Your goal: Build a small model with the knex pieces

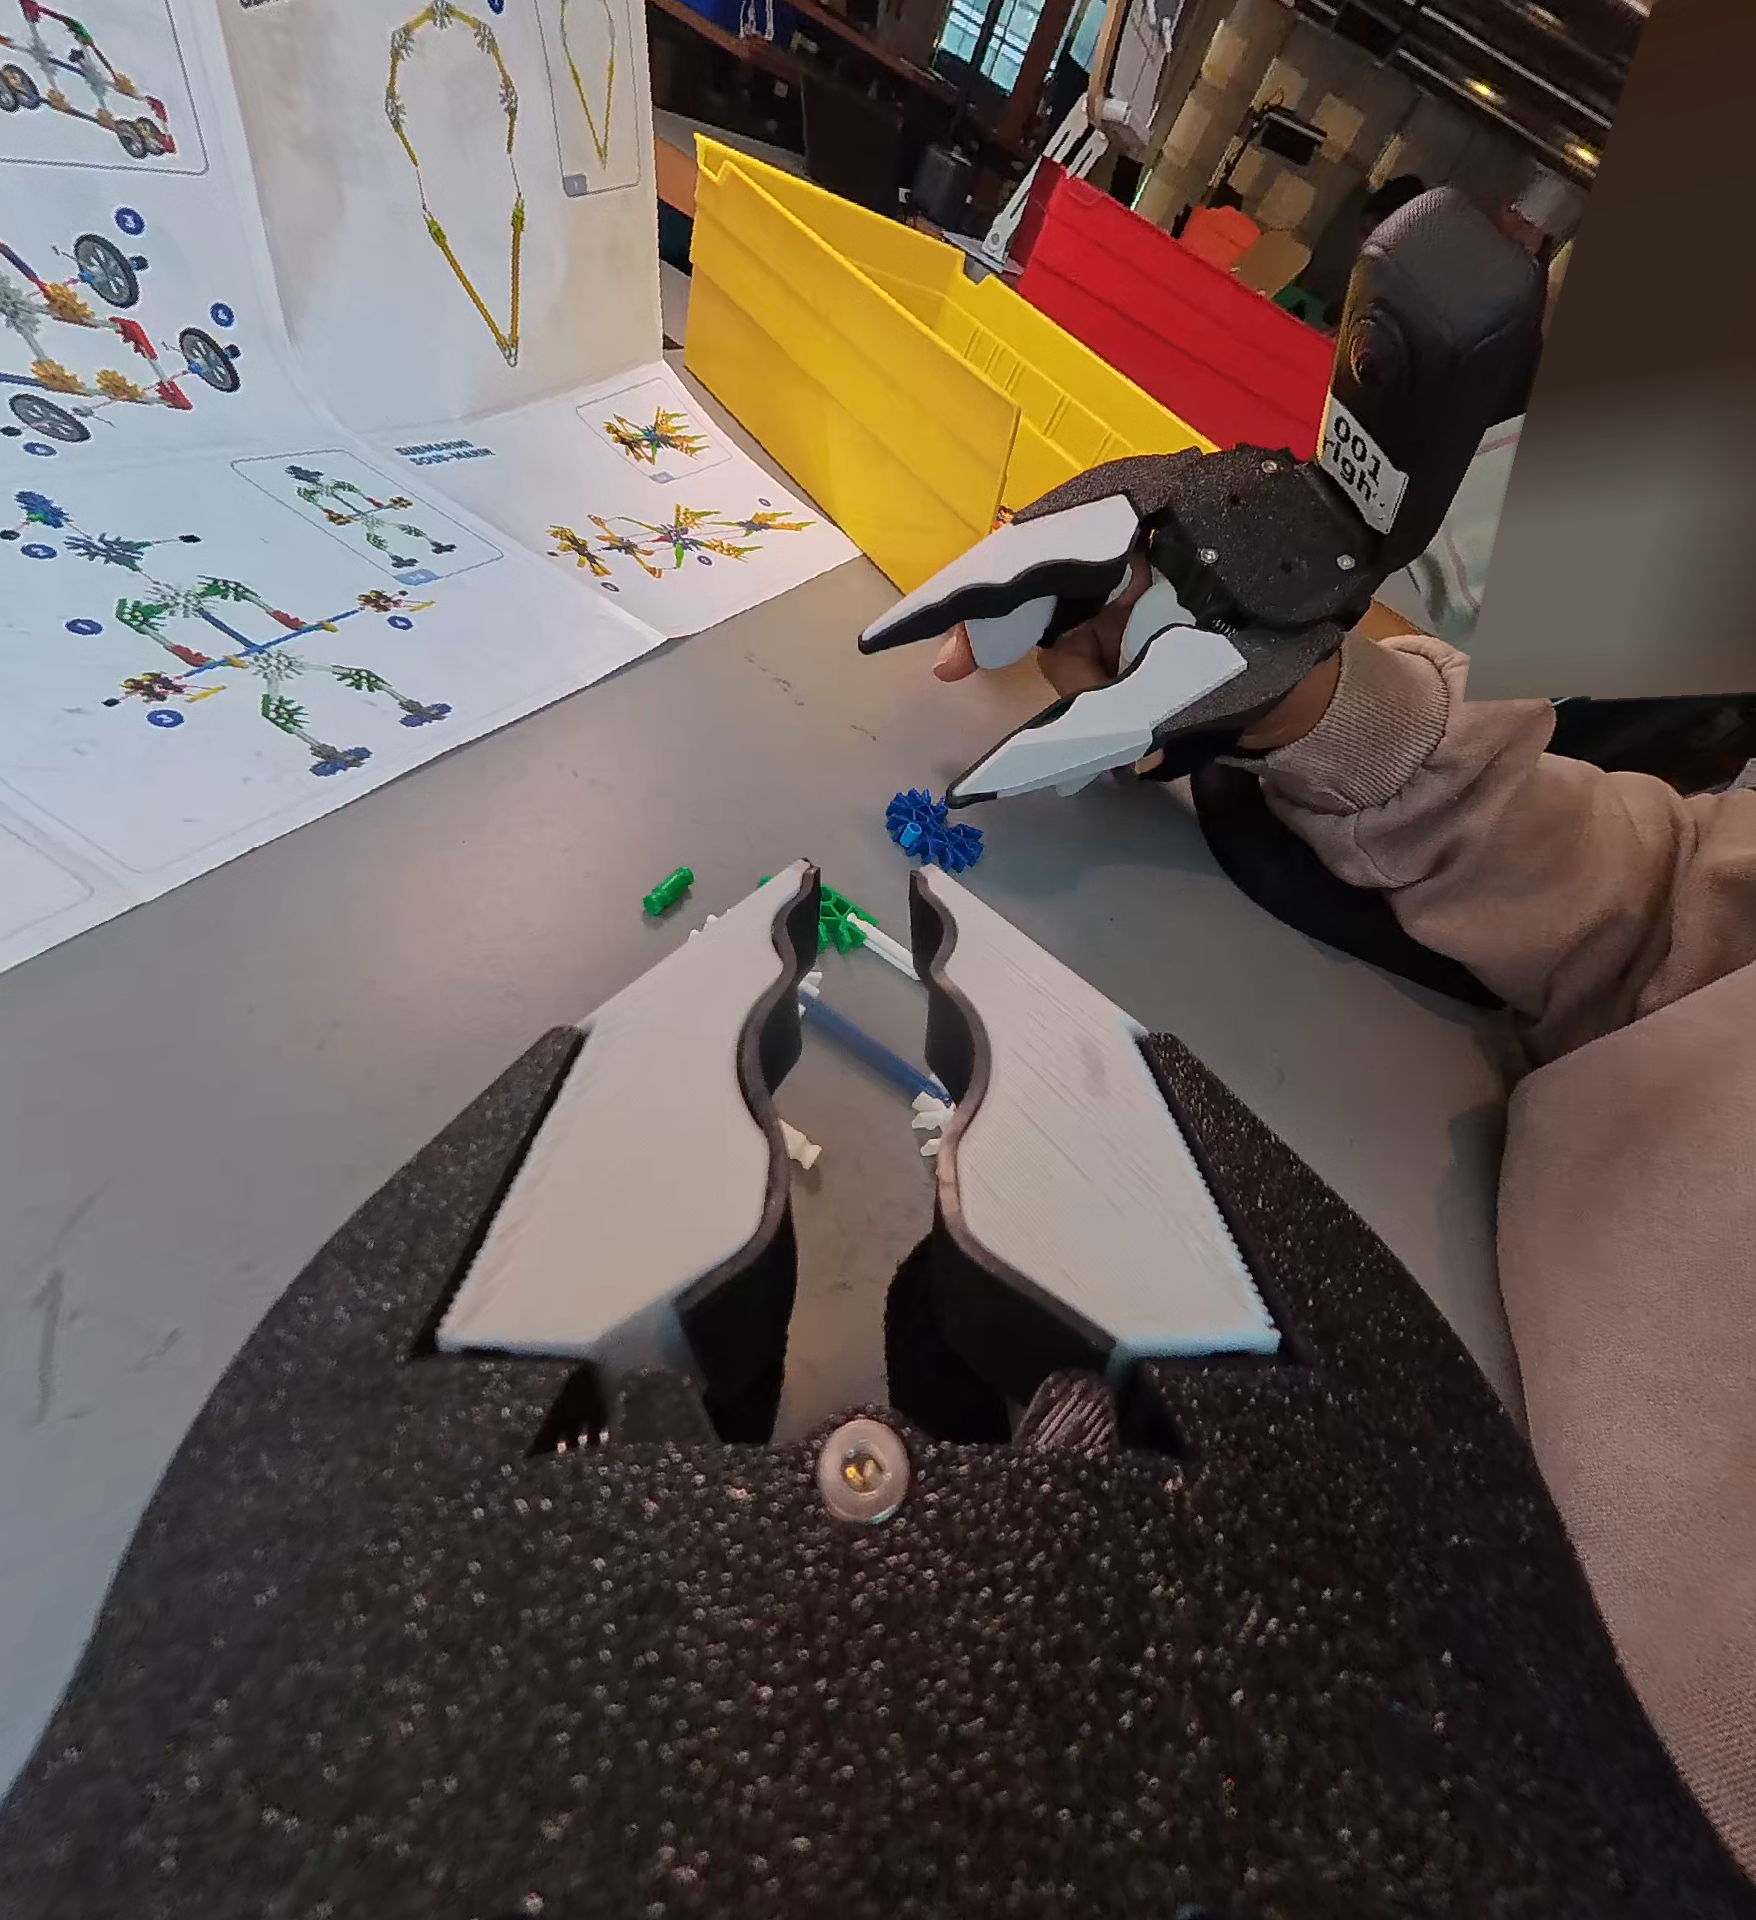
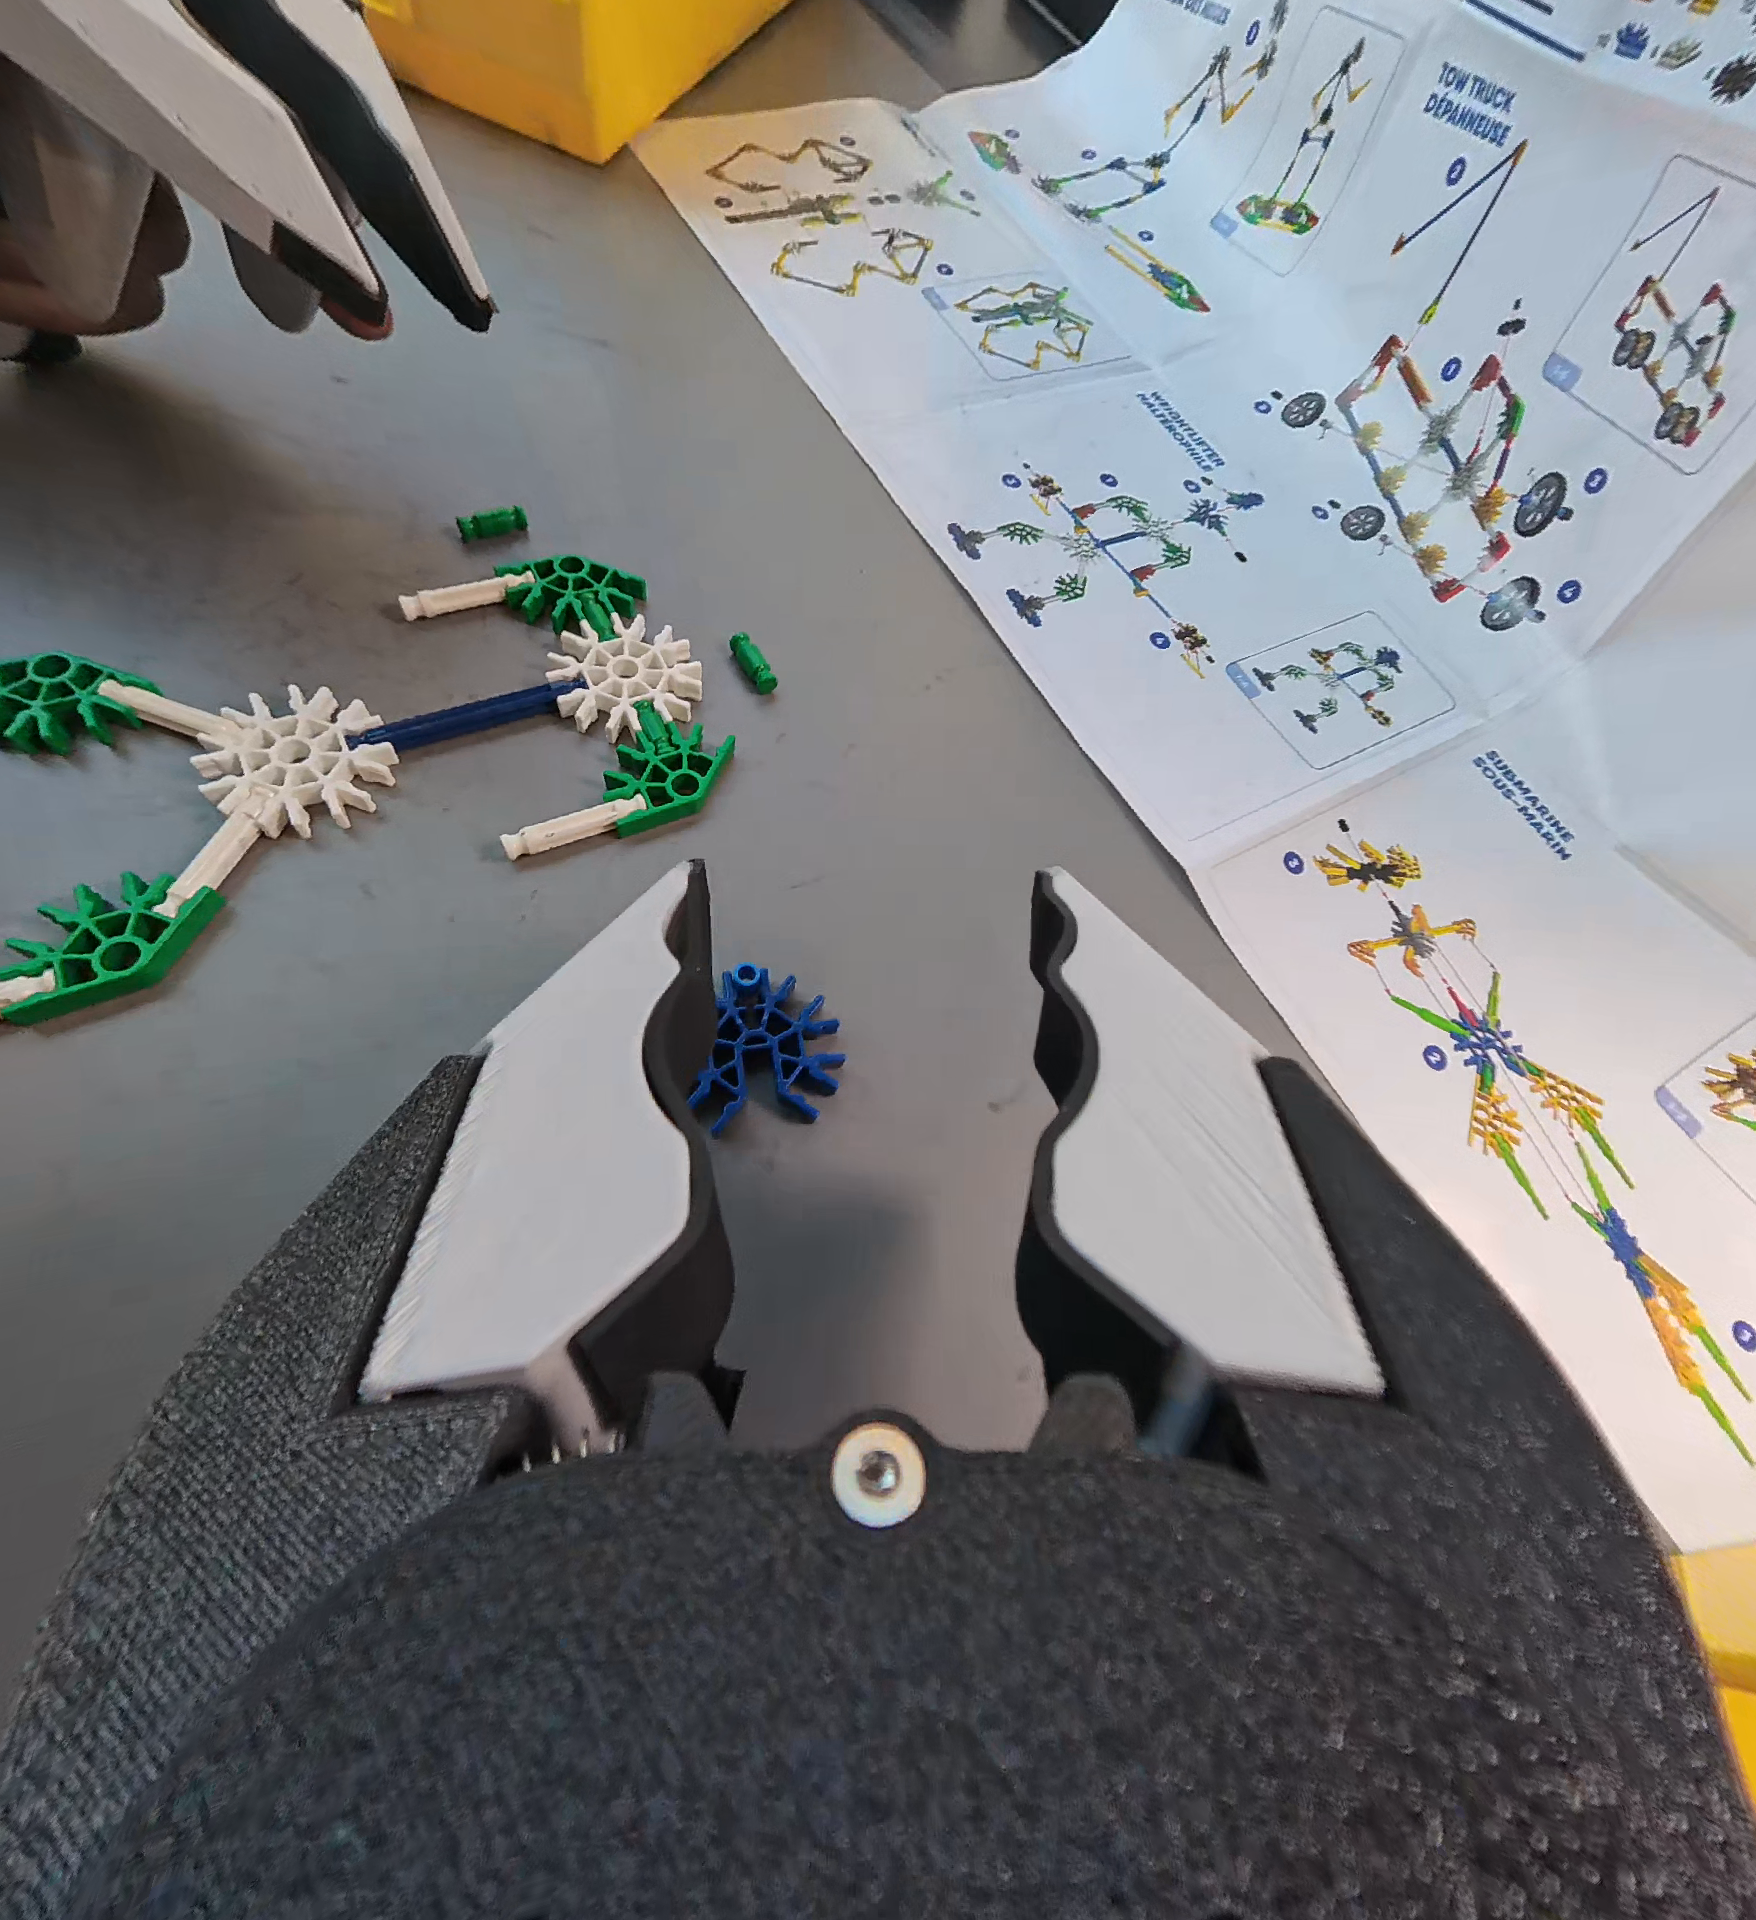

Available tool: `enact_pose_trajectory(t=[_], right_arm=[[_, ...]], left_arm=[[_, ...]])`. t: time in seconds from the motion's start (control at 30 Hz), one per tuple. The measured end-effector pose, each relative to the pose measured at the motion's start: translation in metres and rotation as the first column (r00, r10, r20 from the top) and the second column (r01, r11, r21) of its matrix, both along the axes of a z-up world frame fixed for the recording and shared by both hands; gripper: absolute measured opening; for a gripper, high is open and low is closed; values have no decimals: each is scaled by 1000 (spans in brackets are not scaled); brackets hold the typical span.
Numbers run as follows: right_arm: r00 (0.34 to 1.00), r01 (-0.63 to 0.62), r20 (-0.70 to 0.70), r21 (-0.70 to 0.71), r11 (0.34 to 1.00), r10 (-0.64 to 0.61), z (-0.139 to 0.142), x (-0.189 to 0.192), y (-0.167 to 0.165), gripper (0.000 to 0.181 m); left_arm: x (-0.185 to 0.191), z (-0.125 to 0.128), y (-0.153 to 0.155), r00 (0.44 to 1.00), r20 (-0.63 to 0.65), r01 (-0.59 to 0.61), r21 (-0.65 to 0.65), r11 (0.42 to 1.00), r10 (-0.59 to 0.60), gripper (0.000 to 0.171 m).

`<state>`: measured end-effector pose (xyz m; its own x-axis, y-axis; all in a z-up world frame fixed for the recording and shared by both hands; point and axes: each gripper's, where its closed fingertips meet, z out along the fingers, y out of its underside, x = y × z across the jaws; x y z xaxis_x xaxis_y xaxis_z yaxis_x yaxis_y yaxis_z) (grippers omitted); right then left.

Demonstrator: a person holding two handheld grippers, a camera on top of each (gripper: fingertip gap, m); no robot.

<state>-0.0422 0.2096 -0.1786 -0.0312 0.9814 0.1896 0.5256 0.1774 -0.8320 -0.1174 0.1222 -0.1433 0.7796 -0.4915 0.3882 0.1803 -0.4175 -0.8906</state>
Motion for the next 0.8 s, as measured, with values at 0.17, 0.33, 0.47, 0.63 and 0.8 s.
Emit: enact_pose_trajectory(t=[0.17, 0.33, 0.47, 0.63, 0.8], right_arm=[[996, 20, -84, -38, 999, -23, 14, -1, 4, 67], [989, 18, -145, -63, 998, -27, 25, -1, 5, 67], [985, 30, -167, -53, 998, -39, 28, -2, 8, 65], [978, 51, -198, -47, 998, -59, 33, -2, 11, 61], [972, 74, -221, -52, 996, -84, 37, -1, 15, 58]], left_arm=[[-5, 2, 1, 1000, 2, -16, 10, 1000, 16, 15], [-10, 3, 3, 999, -1, -40, 21, 999, 40, 15], [-20, 6, 5, 995, -41, -91, 53, 994, 94, 15], [-45, 7, 11, 966, -125, -215, 90, 973, 225, 17], [-71, 1, 16, 914, -226, -322, 102, 941, 338, 40]])
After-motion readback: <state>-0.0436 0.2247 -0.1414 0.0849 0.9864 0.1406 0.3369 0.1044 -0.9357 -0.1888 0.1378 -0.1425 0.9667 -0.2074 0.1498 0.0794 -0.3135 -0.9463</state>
